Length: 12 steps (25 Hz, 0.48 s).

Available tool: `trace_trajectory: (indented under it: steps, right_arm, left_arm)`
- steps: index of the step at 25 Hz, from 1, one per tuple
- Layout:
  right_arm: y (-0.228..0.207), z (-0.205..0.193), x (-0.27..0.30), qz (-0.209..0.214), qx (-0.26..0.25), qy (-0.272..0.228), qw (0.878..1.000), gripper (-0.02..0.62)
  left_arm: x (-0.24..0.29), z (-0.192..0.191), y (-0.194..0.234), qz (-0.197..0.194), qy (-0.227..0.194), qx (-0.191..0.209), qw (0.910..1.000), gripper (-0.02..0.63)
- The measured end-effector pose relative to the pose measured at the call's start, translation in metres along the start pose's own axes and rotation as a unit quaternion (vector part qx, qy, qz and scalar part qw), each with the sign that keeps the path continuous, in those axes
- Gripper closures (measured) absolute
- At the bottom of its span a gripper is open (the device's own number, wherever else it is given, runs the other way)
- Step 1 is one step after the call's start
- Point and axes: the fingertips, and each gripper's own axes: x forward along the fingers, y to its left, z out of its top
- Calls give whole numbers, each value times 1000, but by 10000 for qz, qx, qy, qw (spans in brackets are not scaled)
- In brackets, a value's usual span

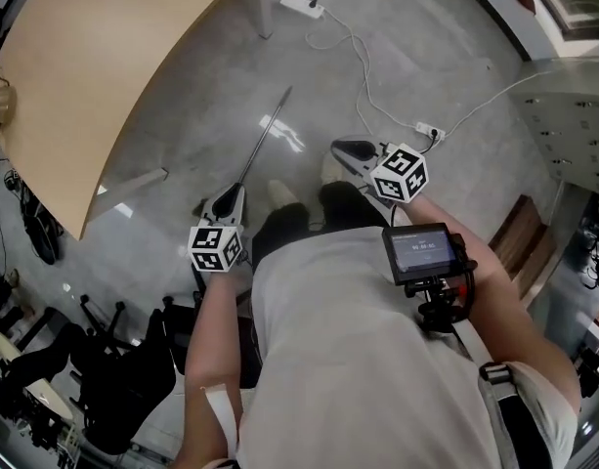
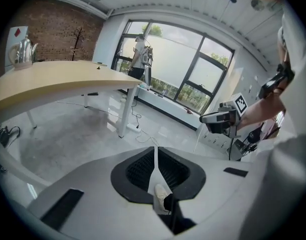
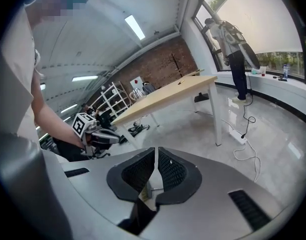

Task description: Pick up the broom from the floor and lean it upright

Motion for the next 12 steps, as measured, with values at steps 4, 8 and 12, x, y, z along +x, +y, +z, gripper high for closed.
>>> trace_trajectory:
  steps: [4,8,12]
  right_arm:
    - [-40,-27,24,48,-73,161,9998,563]
    - [-102,-68,69,72,-153,289,9994,563]
    - [-161,-116,108,73,-155,387,9991,563]
  left_arm:
    - [41,-15,26,123,33,13,9999,578]
    - [104,-53,71,189,141,35,9997,578]
    - [163,-112,113,321,381,101,9987,578]
